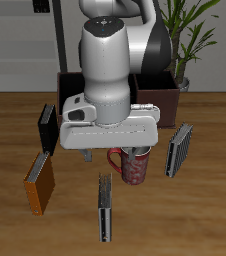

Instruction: Place the right striped book into the back desk caddy's left compartment and place the orange book into the back desk caddy's left compartment and place the red mug into the back desk caddy's right compartment

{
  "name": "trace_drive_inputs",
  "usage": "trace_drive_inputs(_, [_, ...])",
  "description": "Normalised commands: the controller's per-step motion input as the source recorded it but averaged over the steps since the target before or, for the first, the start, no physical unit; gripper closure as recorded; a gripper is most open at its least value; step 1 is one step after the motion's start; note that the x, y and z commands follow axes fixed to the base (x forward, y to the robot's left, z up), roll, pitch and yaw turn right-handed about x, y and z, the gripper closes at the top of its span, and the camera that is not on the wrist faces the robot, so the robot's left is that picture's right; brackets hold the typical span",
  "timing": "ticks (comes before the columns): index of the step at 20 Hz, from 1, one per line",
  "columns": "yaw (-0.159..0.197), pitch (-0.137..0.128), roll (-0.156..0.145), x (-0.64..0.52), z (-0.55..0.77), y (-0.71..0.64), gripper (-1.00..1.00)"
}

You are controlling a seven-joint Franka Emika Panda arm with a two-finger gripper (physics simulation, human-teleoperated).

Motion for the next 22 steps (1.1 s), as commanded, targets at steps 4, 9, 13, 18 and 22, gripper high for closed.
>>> trace_drive_inputs(4, [-0.008,0.033,-0.019,0.05,-0.3,-0.08,-1.0])
trace_drive_inputs(9, [-0.017,0.017,-0.032,0.07,-0.22,-0.21,-1.0])
trace_drive_inputs(13, [0.013,0.011,-0.017,0.02,-0.17,-0.07,-1.0])
trace_drive_inputs(18, [0.003,0.019,-0.003,0.02,-0.23,0.04,-1.0])
trace_drive_inputs(22, [0.01,0.019,0.0,0.01,-0.25,0.06,-1.0])
